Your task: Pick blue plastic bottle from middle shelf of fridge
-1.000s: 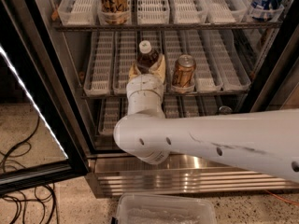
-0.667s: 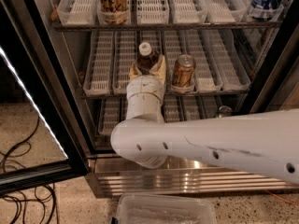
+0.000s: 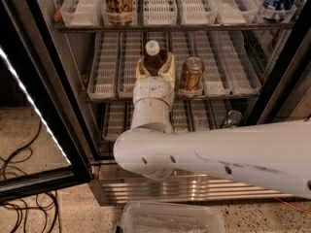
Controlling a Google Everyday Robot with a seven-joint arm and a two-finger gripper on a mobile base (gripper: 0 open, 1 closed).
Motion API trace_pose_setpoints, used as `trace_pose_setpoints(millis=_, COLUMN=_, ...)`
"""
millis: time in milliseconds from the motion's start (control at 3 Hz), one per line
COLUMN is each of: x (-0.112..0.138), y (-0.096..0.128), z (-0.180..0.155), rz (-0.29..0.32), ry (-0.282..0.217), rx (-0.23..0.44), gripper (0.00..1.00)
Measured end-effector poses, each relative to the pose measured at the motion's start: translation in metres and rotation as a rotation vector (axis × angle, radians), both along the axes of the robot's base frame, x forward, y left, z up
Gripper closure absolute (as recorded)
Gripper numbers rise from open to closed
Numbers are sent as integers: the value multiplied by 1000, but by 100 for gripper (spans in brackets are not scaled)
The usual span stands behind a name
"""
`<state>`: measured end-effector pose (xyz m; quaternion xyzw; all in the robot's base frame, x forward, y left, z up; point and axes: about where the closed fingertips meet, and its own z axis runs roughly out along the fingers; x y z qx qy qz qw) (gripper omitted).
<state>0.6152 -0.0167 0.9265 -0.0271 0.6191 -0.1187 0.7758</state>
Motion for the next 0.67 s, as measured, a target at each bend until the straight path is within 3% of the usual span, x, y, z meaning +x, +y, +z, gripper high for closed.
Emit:
trace_pose_setpoints(millis=333, x=-3, y=-2, z=4, rz=1, ry=-3, rx=5, gripper=100)
trace_pose_setpoints(millis=667, x=-12, y=-7, z=12, rz=40, ry=13, rx=16, gripper=100)
